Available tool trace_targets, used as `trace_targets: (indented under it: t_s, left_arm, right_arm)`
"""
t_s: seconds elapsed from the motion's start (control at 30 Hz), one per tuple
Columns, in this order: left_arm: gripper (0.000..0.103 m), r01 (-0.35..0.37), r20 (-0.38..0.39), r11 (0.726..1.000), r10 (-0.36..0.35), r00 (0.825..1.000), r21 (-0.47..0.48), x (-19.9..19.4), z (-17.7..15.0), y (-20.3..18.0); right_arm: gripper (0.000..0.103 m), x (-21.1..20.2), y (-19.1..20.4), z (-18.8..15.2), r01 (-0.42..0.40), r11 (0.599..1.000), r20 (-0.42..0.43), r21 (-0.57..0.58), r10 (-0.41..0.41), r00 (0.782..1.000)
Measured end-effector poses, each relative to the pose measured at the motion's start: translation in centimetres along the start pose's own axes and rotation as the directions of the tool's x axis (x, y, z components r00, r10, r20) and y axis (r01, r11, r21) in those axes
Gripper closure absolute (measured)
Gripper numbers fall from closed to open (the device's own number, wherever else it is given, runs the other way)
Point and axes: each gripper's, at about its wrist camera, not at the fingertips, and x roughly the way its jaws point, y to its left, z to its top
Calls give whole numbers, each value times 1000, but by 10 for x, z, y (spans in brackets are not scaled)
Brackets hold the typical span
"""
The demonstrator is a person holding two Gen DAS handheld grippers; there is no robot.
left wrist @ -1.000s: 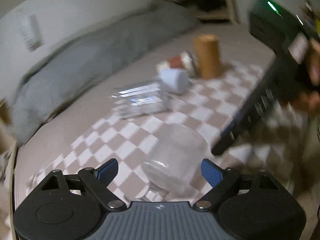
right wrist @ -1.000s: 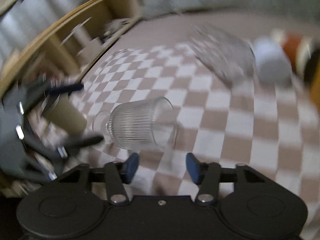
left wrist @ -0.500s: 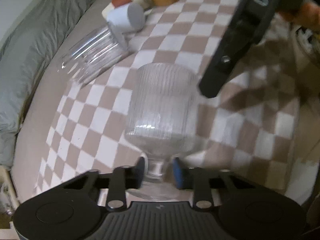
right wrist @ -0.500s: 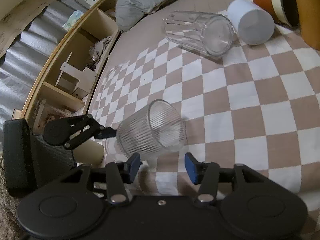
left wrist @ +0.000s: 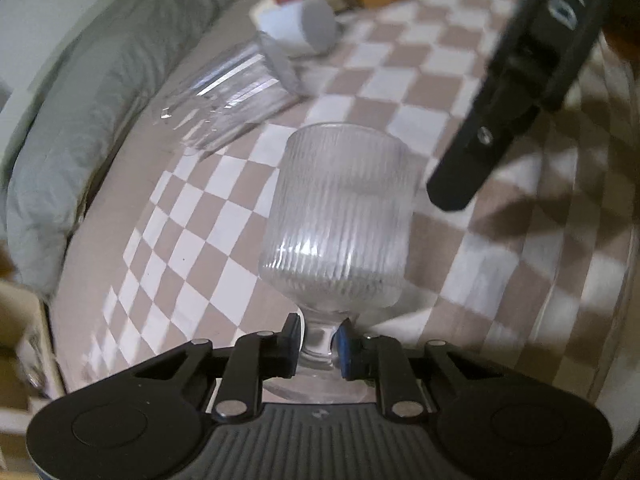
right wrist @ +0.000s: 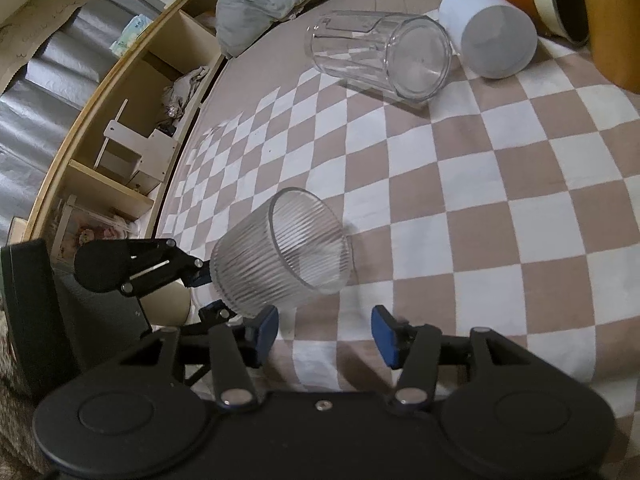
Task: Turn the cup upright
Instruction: 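Grasp the glass stem with the left tool while the right tool holds the bowl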
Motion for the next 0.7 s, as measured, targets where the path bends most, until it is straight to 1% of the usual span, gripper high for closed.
trace_targets:
  t_s: [0.07,0.1,0.13,0.23,0.33,0.4,0.43,0.47,0.5,0.57,0.63,0.7]
  left_arm:
    - [86,30,65,993,-22,998,-114,-5,-9,5]
    - [86,37,82,981,-22,996,-190,-5,-13,8]
    - [85,41,115,971,-14,993,-237,-7,-19,9]
    - [86,8,184,957,47,982,-291,-12,-31,1]
    - [86,-7,245,941,95,965,-339,-17,-43,-4]
    - [86,-5,274,929,114,955,-369,-19,-49,-6]
    - [86,0,289,921,123,950,-391,-21,-53,-6]
    - [86,6,301,912,129,945,-410,-19,-56,-6]
    - [86,15,319,902,136,938,-431,-19,-60,-6]
    - [86,42,360,882,148,921,-470,-20,-67,-6]
    - [86,58,393,865,166,905,-499,-17,-70,-6]
    - [86,66,427,853,190,884,-517,-14,-74,-9]
  right_arm:
    - [50,-2,2,-1,0,1000,9,-7,0,1000]
    - [50,-4,3,-2,1,1000,16,-12,0,1000]
    - [50,-5,3,-2,-1,1000,24,-14,1,1000]
    - [50,-8,5,0,-14,1000,64,-7,14,998]
    - [49,-9,7,3,-46,999,105,15,44,993]
    - [45,-6,11,4,-66,997,128,28,62,990]
    - [41,-5,15,5,-78,997,141,29,73,987]
    - [40,-3,19,5,-95,995,155,26,90,984]
    - [39,-2,22,6,-110,994,166,21,105,981]
    - [35,2,31,8,-132,991,195,6,128,972]
    - [33,7,40,10,-134,991,226,-22,136,965]
    - [32,11,47,12,-128,991,255,-49,136,957]
